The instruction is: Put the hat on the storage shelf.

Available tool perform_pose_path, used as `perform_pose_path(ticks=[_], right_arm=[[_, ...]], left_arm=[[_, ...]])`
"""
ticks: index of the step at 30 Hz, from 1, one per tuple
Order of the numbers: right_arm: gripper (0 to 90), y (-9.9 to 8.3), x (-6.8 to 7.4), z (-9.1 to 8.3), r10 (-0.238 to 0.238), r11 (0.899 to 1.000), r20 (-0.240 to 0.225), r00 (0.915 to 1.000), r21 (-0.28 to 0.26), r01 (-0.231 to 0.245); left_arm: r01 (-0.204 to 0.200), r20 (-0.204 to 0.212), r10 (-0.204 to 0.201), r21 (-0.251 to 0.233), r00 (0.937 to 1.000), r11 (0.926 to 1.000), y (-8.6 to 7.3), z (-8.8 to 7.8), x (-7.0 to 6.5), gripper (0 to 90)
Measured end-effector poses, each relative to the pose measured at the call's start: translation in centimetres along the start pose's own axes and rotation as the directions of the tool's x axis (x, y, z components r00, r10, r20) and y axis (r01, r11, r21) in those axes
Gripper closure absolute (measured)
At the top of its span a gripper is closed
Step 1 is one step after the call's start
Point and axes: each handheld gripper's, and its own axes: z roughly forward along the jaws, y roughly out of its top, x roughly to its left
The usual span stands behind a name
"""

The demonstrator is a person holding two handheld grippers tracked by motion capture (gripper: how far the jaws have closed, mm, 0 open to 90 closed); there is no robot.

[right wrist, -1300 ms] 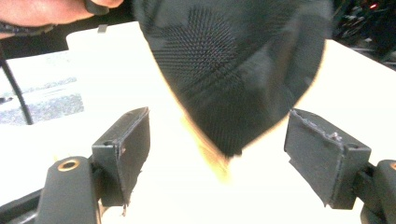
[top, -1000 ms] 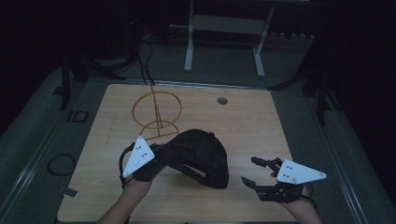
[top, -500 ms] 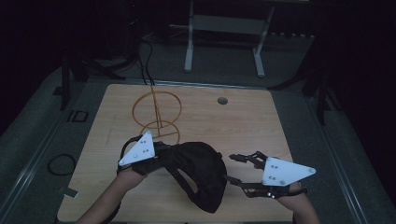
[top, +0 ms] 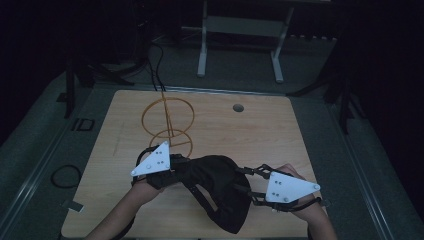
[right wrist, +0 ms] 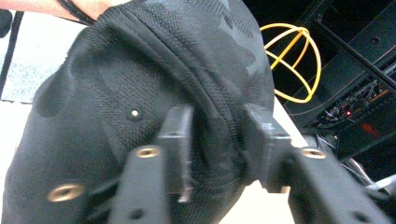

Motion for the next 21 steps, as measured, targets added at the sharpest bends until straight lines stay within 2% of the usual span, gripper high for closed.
perform_pose_path(ticks=[3,4,6,8,14,17,21], right_arm=[[85.6,0.0,0.3,0.3,-0.021,0.999,-0.001,0.9998,0.036,0.021],[86.8,-0.1,0.3,0.3,-0.015,0.999,0.004,0.9999,0.032,0.015],[87.2,-0.1,0.3,0.4,-0.002,1.0,0.014,0.9999,0.025,0.002],[87.7,-0.4,0.1,0.2,0.047,0.999,0.006,0.9989,-0.01,-0.047],[87.8,-0.3,-0.1,-0.1,0.089,0.994,-0.02,0.9958,-0.054,-0.09],[88.0,-0.1,-0.2,-0.4,0.123,0.988,-0.036,0.9917,-0.087,-0.126],[88.1,0.2,-0.3,-0.7,0.137,0.985,-0.038,0.9899,-0.105,-0.14]], left_arm=[[-0.002,-0.006,0.002,0.009,1.0,1.0,0.0,0.2,0.0,89.8],[0.004,-0.002,-0.004,0.007,1.0,1.0,0.0,0.2,0.1,89.8],[0.012,-0.015,-0.012,0.012,0.9998,0.9999,-0.1,0.2,0.2,89.8],[0.018,-0.028,-0.018,0.019,0.9994,0.9997,-0.2,0.2,0.4,89.7],[0.031,-0.049,-0.029,0.039,0.9984,0.9987,-0.3,0.3,0.7,89.6],[0.022,-0.063,-0.02,0.038,0.9978,0.999,0.0,0.3,0.7,89.5],[0.003,-0.089,0.001,0.04,0.996,0.9992,0.4,0.4,0.6,89.1]])
